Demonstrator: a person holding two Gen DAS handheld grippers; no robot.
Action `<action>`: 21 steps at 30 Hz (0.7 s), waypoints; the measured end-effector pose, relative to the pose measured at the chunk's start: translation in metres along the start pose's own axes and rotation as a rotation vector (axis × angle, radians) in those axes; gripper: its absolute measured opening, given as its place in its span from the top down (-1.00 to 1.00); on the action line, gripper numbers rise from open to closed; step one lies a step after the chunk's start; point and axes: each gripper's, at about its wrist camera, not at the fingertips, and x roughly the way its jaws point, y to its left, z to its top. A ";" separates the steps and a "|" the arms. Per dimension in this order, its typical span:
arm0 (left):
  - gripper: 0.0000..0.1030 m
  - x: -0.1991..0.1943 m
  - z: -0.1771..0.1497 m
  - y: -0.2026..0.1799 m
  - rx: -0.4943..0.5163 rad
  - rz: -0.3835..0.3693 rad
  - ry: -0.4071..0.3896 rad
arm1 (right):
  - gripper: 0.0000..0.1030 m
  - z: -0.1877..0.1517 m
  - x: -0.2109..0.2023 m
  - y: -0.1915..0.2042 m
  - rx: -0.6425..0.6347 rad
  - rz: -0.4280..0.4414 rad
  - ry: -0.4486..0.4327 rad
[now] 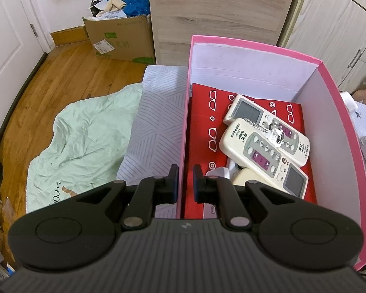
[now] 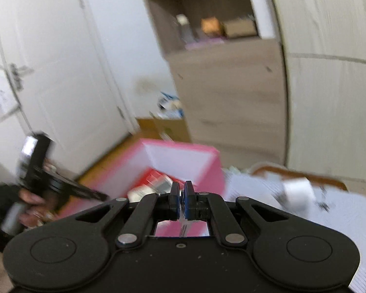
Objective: Organize rigid objects
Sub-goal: 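Carry the key ring over the pink box with the right tool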
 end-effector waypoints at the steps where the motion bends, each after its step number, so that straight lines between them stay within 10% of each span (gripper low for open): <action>1: 0.82 0.000 0.000 0.001 -0.001 -0.004 0.000 | 0.89 0.002 0.002 0.006 -0.001 0.024 -0.001; 13: 0.82 -0.001 -0.002 0.005 0.005 -0.031 -0.003 | 0.89 -0.011 0.072 0.064 0.030 0.265 0.238; 21: 0.82 0.000 -0.001 0.005 0.009 -0.035 -0.002 | 0.89 -0.024 0.137 0.052 0.086 0.180 0.348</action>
